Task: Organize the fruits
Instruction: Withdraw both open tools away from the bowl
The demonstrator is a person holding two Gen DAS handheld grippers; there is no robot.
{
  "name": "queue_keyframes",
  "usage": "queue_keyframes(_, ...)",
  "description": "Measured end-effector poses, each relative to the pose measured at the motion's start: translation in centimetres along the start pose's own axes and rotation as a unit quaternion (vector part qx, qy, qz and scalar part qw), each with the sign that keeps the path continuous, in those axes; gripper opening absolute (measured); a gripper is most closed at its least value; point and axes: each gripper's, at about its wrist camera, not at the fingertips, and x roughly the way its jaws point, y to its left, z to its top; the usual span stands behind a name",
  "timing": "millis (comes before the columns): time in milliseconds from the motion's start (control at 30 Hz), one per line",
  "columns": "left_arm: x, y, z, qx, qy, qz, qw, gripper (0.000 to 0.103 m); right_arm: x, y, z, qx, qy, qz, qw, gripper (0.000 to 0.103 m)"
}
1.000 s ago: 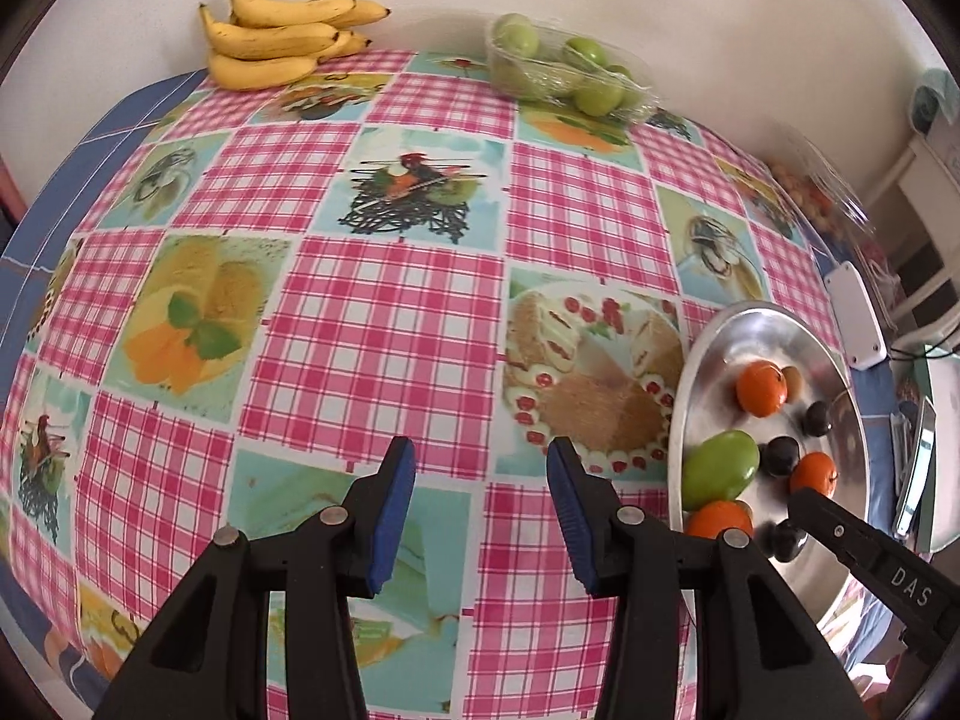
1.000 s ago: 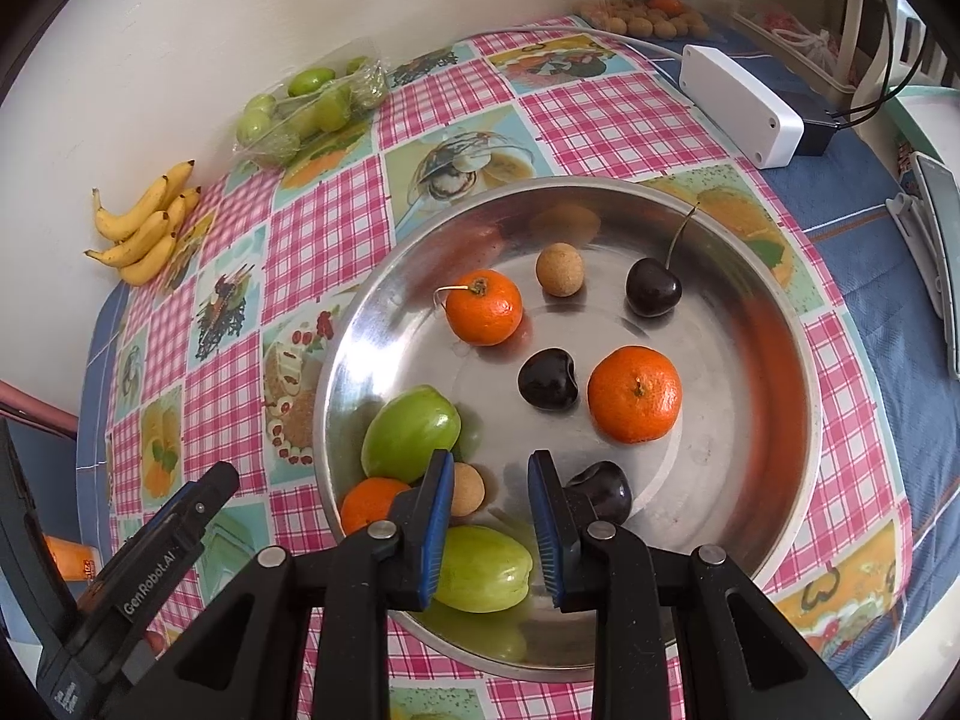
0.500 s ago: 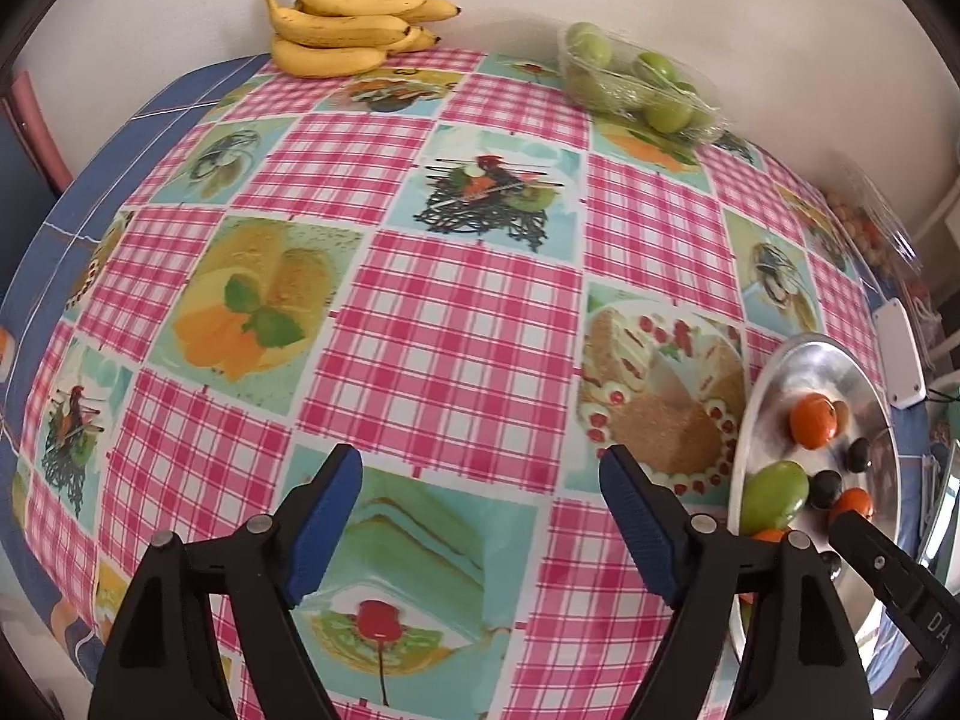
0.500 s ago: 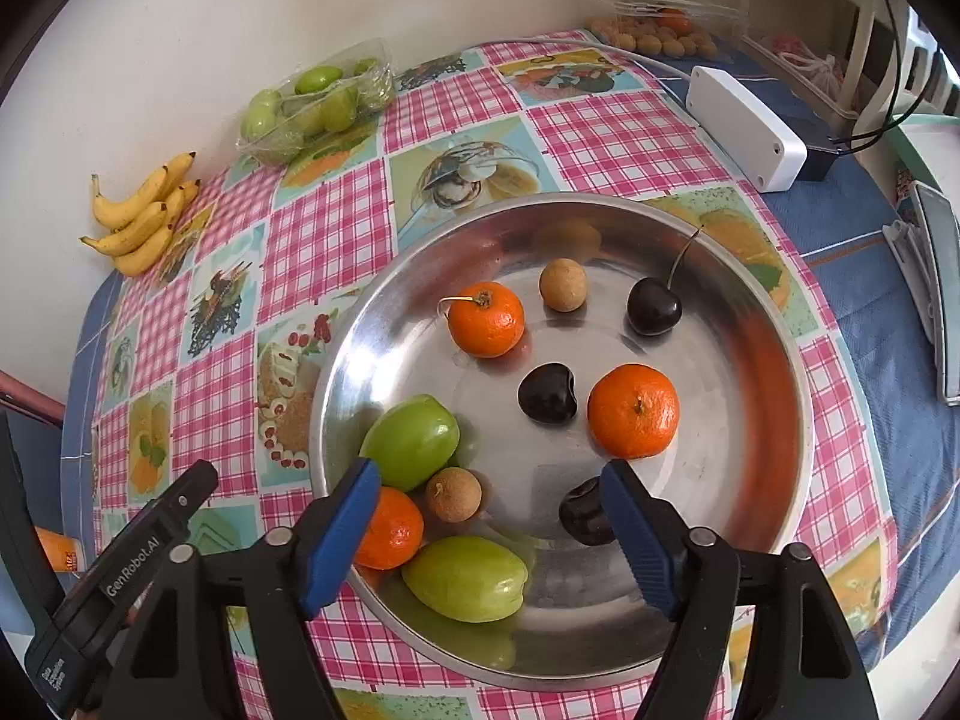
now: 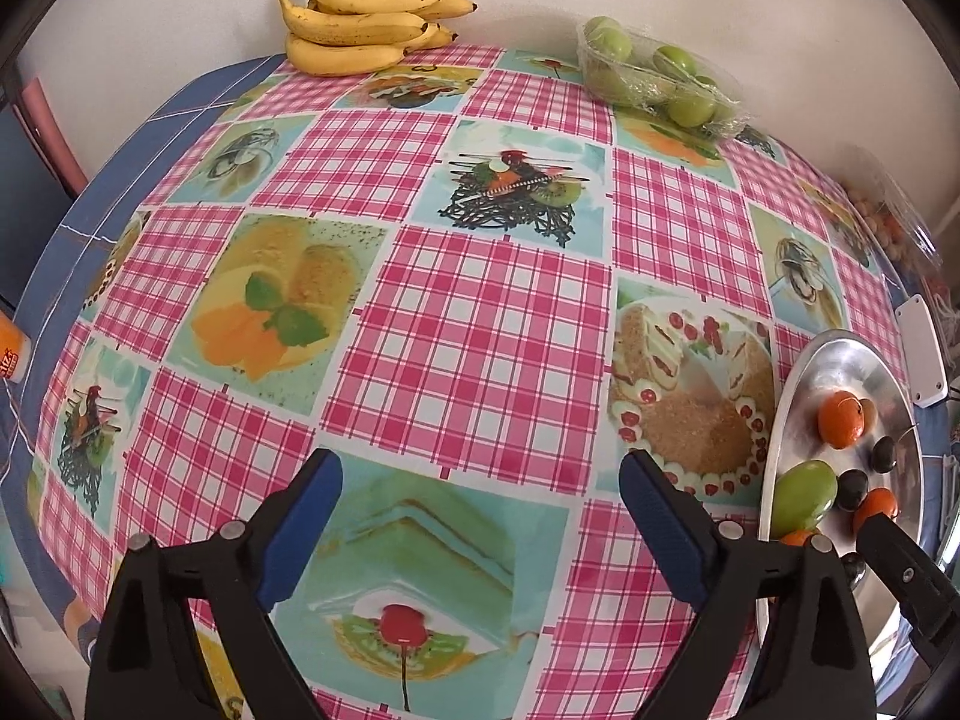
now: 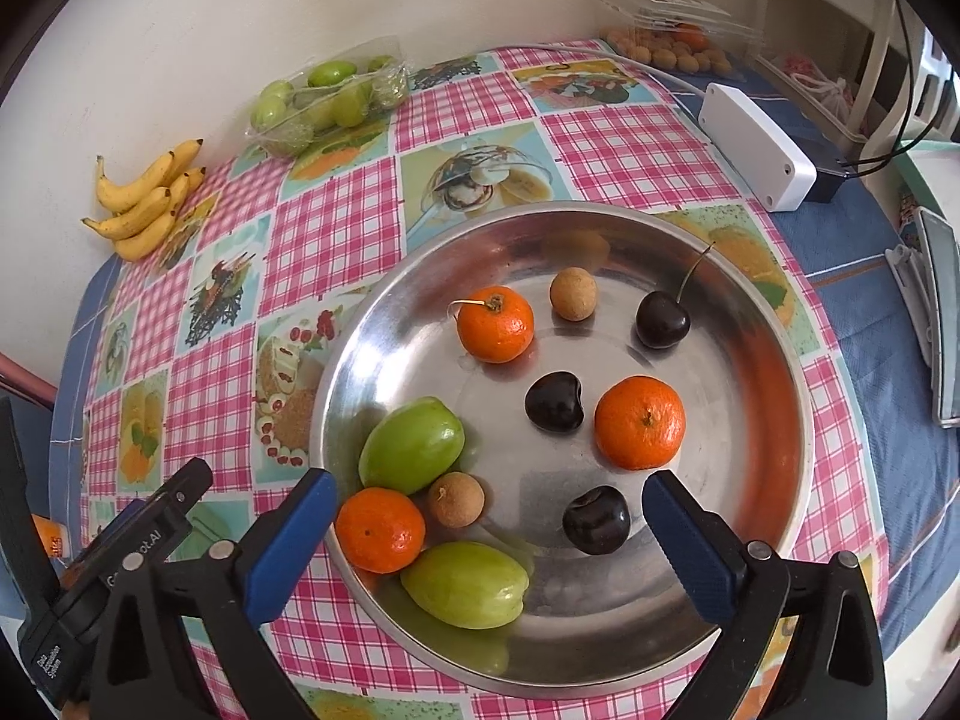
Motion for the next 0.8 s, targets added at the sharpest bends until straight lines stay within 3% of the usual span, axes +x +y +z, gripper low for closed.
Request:
queue_keyframes(300, -0.2, -0.6, 0.0, 0.026, -0.012, -0.006, 0.9996, 0.094, 0.2, 0.2, 0.1, -0.009, 0.003, 0.001, 1.0, 0.103)
queue_keyframes(667, -0.4, -1.1, -0.2, 0.066, -0.031, 0.019, 0.9971, 0.094, 0.3, 0.8, 0.0, -0.018, 0.001, 0.004, 1.0, 0.103)
queue_keyframes(800, -0.9, -0.9, -0.5, 0.071, -0.039, 0.065, 0.9946, 0.094, 0.1, 0.9, -0.2, -0.019, -0.001, 0.008, 1.0, 0.103)
